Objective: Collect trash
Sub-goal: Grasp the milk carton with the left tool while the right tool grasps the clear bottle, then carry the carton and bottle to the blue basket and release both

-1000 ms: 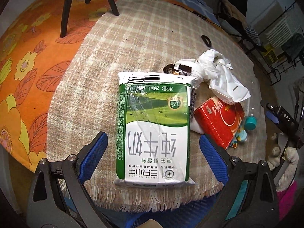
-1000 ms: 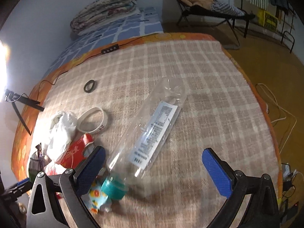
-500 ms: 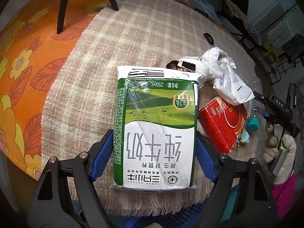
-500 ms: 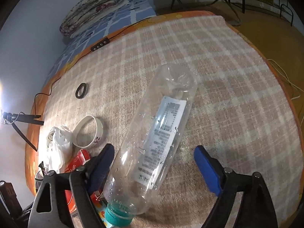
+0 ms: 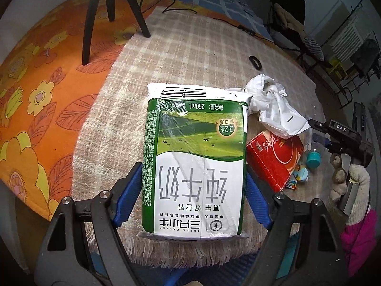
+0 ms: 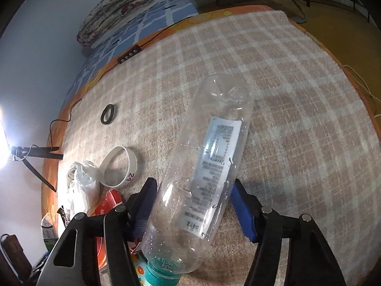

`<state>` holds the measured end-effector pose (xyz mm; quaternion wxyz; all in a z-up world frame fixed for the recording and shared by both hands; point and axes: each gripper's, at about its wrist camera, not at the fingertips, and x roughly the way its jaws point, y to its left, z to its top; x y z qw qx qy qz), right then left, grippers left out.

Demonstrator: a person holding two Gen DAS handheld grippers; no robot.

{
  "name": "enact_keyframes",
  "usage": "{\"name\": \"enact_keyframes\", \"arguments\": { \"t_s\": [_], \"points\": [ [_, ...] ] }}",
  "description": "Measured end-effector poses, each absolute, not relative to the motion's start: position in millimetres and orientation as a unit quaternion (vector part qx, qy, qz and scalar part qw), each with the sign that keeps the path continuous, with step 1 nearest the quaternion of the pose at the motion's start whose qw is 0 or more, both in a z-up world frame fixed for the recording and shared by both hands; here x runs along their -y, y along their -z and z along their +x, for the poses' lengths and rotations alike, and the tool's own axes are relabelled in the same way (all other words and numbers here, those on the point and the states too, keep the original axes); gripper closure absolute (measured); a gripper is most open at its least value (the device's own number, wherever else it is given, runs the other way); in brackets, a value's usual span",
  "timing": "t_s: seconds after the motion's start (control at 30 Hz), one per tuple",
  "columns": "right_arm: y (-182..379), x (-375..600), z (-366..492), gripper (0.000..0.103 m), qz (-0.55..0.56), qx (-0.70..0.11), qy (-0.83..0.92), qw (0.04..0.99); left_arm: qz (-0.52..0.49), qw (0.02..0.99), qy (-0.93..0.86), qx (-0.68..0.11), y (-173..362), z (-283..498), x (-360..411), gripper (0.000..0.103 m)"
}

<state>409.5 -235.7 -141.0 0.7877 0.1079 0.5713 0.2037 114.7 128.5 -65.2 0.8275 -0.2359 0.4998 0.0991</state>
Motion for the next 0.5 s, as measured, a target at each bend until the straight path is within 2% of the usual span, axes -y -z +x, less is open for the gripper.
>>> {"name": "enact_keyframes", "arguments": {
  "t_s": [0.5],
  "points": [
    [87.8, 245.5, 364.3, 0.039, 0.044, -0.505, -0.240, 0.828, -0.210, 0.846, -0.073, -0.485, 42.6, 82.4, -101.5, 0.021]
  ]
}}
